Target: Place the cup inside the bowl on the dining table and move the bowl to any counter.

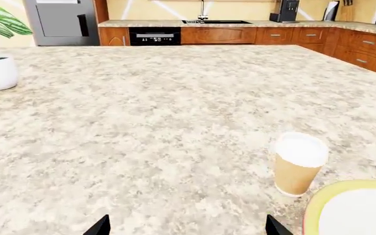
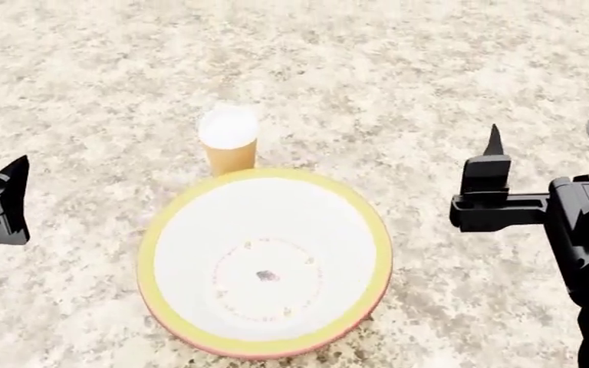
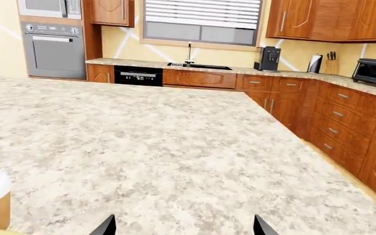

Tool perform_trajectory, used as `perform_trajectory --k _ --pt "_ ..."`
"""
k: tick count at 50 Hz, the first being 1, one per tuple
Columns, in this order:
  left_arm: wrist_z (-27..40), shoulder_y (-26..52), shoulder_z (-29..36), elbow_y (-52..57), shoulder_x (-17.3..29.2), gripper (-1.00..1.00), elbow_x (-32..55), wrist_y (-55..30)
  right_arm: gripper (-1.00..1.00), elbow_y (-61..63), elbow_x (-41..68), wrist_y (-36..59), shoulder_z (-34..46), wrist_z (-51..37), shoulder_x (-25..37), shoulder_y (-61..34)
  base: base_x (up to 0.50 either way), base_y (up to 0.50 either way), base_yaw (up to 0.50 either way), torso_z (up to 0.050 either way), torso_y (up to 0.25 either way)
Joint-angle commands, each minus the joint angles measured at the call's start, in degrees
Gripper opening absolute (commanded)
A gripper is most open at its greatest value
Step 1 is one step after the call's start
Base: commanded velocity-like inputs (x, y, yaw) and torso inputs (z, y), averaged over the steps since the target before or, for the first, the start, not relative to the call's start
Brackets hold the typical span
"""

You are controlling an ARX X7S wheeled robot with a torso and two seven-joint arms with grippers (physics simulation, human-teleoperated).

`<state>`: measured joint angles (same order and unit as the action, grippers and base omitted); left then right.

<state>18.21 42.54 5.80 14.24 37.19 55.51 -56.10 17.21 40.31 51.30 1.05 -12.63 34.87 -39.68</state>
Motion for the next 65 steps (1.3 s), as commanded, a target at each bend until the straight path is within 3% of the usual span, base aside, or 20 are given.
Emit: perform_trajectory --k 1,40,54,65 --pt "0.0 -1.8 -0.6 0.5 0.6 1.00 0.5 0.3 1.00 0.0 0.5 -0.1 -0.1 0.2 0.0 0.3 0.37 0.34 0.00 0.000 0.000" --pt "-0.6 -3.6 0.9 0.3 0.0 1.00 0.1 1.5 1.00 -0.6 1.5 0.0 0.4 0.3 -0.5 0.7 0.31 0.03 0.00 0.000 0.001" --pt "-0.4 -3.6 0.8 0.3 0.1 1.00 0.4 1.5 1.00 6.3 10.0 12.4 10.0 8.0 1.0 -7.5 0.00 0.00 0.00 0.000 0.000" --pt "0.1 -3.7 -0.3 0.9 1.2 1.00 1.4 0.9 1.00 6.2 13.0 15.2 14.8 12.7 -0.2 -10.2 0.00 0.00 0.00 0.000 0.000"
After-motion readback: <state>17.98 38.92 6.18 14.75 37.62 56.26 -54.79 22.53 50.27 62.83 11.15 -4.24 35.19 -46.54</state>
